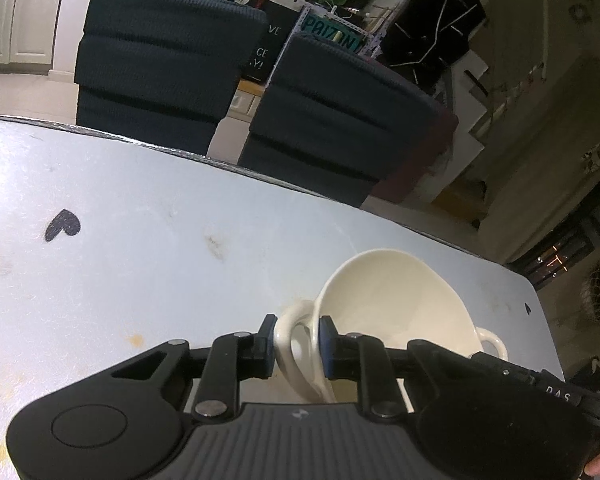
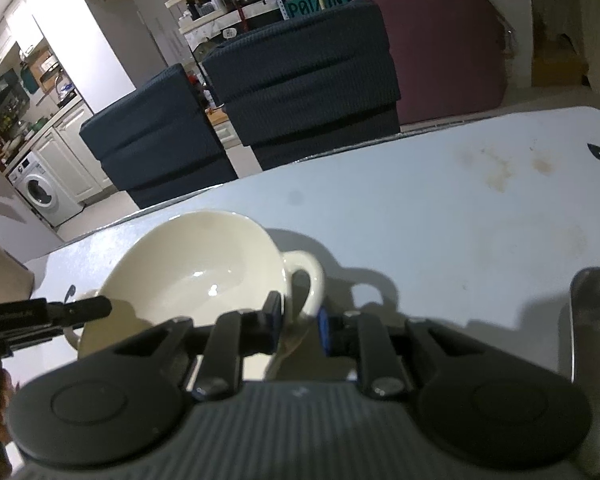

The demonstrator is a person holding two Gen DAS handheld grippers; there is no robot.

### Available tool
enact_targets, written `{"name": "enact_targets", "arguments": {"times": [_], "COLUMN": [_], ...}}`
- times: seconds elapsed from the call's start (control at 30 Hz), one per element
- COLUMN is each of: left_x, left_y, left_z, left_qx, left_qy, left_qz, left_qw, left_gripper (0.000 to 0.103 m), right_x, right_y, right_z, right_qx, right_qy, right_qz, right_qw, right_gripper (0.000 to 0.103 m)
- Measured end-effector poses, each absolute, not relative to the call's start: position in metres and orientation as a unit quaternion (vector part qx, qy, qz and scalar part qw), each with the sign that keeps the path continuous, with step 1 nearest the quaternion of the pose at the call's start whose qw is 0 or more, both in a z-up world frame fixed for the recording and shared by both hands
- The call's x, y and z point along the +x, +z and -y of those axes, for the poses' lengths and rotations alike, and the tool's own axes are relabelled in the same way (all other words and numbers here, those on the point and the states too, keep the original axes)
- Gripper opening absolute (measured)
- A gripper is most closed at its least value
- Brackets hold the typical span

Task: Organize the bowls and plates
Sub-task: 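Carry the cream bowl with both grippers toward the steel trays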

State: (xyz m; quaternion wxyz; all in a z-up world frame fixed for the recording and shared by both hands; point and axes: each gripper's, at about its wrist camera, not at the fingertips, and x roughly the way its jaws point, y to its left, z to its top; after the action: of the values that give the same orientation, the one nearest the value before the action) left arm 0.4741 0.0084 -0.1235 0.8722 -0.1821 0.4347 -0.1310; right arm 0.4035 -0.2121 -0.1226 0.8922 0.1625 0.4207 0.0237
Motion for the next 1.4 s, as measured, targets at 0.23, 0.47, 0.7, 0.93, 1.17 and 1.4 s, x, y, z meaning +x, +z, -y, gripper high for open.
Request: {"name": "enact_targets", "arguments": {"times": [0.23,0.47,0.7,0.93,1.17,1.4], "left_x": [0.462,0.438,0.417,0.393,0.361,0.322], "left_y": [-0.104,-0.073,-0.048,-0.025,-0.001,0.018], "left_z": [-0.01,-0.017,-0.021,-0.021,-0.022,-0.021], "left_qx": [-0.184,-0.19,-0.196,-0.193,-0.184,-0.176], "left_qy": [-0.134,-0.139,-0.143,-0.144,-0.145,-0.142], "left_qz": [-0.423,-0.399,-0.387,-0.376,-0.367,-0.357], "left_qw": [0.877,0.886,0.89,0.895,0.9,0.906], "left_gripper": [0.023,0.023,0.023,0.023,0.023,0.024], "right_x": [0.397,0.381,0.365,0.347,0.323,0.301], "right_y": [-0.107,-0.079,-0.05,-0.032,-0.021,-0.011], "right_z": [0.206,0.201,0.199,0.2,0.201,0.197], "right_qx": [0.146,0.138,0.127,0.118,0.106,0.098], "right_qy": [0.019,0.019,0.02,0.024,0.029,0.034], "right_qz": [-0.411,-0.385,-0.364,-0.357,-0.348,-0.347], "right_qw": [0.9,0.912,0.923,0.927,0.931,0.932], "right_gripper": [0.022,0.022,0.022,0.022,0.022,0.023]}}
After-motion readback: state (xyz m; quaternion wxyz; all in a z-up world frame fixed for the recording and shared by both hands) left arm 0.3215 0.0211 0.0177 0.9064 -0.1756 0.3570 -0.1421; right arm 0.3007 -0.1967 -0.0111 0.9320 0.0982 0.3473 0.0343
